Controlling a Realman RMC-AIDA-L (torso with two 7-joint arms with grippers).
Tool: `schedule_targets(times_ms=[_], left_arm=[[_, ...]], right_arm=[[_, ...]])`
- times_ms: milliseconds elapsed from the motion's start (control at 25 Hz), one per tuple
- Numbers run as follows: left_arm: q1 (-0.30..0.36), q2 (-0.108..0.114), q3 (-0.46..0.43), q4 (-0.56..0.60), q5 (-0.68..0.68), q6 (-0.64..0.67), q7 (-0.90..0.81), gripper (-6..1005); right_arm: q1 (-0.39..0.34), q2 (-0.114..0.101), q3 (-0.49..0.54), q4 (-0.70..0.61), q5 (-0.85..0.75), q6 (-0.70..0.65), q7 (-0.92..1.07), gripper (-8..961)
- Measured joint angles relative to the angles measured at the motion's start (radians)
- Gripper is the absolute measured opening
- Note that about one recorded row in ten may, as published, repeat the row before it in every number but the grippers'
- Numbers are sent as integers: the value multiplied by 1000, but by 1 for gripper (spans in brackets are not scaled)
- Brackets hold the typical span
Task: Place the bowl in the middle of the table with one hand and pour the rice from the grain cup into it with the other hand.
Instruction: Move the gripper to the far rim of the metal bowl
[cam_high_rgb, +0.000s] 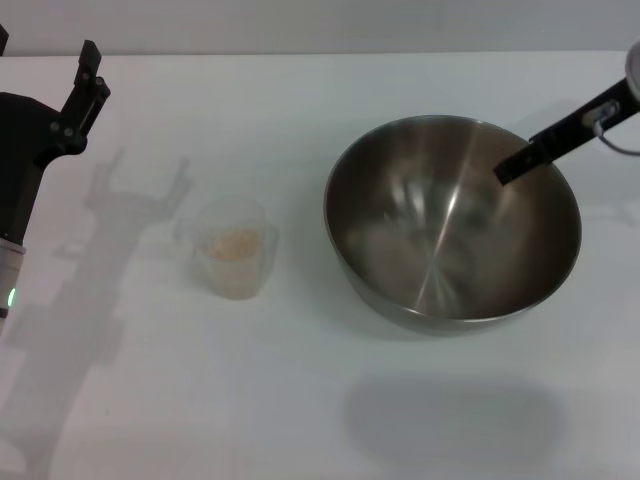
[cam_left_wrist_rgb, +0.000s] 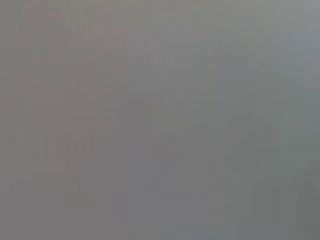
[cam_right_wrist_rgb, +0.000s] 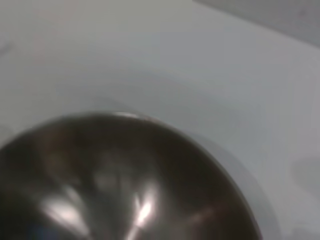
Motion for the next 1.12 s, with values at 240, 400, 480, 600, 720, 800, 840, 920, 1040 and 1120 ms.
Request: schedule_targets(times_ms=[240,400,480,600,720,800,840,920,1040,1120], left_arm=[[-3,-1,0,0,0,0,-2,829],[-3,-2,0,0,0,0,-2,826],[-3,-2,0,0,0,0,-2,825],[-1,-2,0,-1,0,0,-2,824],[4,-2,0,-2,0,0,-2,822],[6,-2,0,-3,0,0,-2,821],[6,-2,0,-3,0,0,-2,820],[6,-2,0,-3,0,0,-2,819],[6,-2,0,-3,0,0,-2,817],[6,-2,0,-4,0,0,-2,816]], right_arm=[[-1,6,-2,61,0,-33,-16,805],[-10,24,-5,71,0,-55,-37,802],[-11,27,-5,72,0,-58,-40,765],[-14,34,-4,84,-5,-72,-46,710],[-12,34,-4,94,-16,-78,-46,655],[-13,34,-4,94,-19,-83,-46,618],[-14,34,-4,93,-19,-84,-47,583],[-14,34,-4,92,-20,-85,-48,514],[-14,34,-2,92,-27,-87,-50,410],[-14,34,1,90,-35,-88,-51,260]])
